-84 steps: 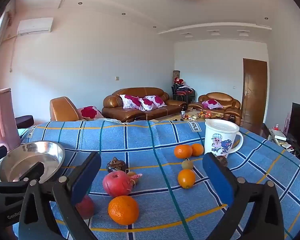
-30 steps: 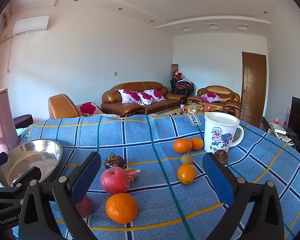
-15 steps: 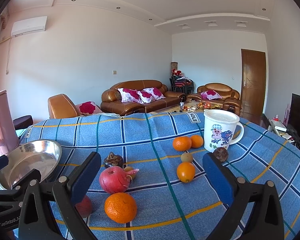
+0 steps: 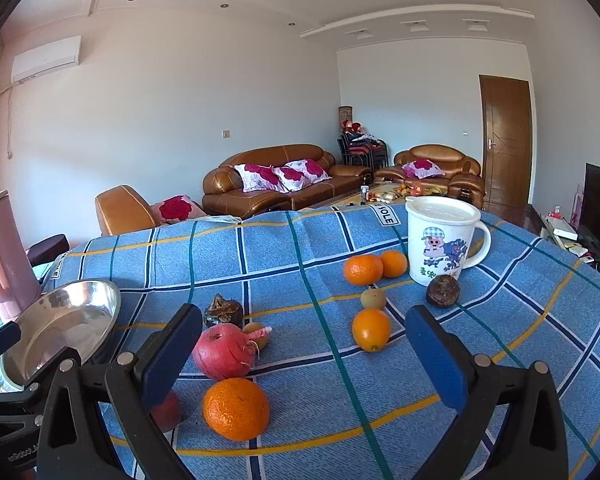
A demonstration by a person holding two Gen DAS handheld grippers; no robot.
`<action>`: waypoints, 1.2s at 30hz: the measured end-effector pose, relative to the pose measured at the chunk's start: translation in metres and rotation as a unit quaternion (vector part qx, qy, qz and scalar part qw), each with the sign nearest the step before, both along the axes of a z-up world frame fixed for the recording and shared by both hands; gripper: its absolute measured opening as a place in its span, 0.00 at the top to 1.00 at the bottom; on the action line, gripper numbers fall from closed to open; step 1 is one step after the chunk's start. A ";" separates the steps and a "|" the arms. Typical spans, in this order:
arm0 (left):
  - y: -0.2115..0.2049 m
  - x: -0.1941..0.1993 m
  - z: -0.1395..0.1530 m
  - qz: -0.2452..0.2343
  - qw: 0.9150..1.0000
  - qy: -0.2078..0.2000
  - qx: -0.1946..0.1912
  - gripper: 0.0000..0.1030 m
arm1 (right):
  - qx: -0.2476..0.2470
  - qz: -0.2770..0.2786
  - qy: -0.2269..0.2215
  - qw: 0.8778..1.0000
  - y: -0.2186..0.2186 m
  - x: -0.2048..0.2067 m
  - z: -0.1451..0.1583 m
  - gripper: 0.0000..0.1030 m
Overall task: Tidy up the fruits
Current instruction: 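Grasp the red onion with the left tool while the right tool grasps an orange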
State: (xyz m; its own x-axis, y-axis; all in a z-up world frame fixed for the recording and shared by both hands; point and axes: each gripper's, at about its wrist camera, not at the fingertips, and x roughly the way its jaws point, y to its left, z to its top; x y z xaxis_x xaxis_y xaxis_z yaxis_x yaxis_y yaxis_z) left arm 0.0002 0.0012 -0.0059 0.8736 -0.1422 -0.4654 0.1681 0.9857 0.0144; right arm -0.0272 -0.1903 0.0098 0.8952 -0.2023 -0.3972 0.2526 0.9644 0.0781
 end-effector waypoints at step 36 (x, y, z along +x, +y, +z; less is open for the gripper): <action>-0.031 -0.005 -0.007 -0.021 0.998 0.032 0.041 0.13 | 0.091 0.238 0.216 0.943 0.003 0.047 -0.052 0.53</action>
State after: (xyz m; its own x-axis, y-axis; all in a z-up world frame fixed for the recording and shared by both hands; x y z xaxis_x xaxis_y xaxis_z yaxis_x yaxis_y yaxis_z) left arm -0.0050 -0.0300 -0.0133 0.8363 -0.1359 -0.5312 0.2115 0.9738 0.0838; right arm 0.0193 -0.1870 -0.0419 0.6139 0.2880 -0.7350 -0.1582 0.9571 0.2428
